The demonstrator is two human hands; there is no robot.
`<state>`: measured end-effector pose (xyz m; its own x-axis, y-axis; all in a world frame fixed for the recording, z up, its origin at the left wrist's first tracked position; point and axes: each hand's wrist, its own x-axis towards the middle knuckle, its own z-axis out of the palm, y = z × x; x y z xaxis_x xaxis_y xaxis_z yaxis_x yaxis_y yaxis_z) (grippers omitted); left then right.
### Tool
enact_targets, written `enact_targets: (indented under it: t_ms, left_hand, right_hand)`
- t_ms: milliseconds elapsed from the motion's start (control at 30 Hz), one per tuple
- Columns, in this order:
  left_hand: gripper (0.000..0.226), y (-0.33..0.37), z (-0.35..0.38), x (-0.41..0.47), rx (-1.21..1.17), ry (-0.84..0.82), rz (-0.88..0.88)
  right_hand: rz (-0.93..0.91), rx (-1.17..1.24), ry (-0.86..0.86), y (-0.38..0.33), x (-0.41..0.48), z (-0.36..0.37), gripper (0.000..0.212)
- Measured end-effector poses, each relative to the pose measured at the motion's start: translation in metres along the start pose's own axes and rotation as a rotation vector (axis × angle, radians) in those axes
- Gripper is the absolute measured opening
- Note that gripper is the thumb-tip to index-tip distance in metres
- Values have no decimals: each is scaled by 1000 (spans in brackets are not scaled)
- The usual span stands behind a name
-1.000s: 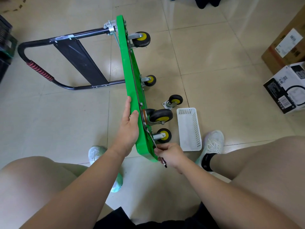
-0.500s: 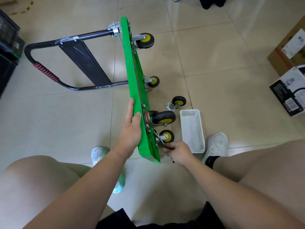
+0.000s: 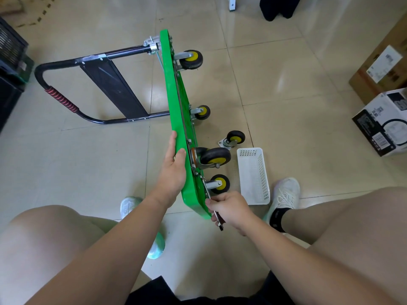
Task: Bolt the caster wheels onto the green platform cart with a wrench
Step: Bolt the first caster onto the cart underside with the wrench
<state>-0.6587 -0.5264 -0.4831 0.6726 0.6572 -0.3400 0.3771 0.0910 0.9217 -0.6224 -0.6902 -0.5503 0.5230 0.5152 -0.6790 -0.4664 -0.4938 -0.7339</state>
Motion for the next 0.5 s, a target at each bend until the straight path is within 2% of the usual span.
enact_targets:
  t_ms: [500]
  left_hand:
    - [55, 2, -1, -1, 6, -18, -3]
  right_hand:
    - [84, 62, -56, -16, -2, 0, 26]
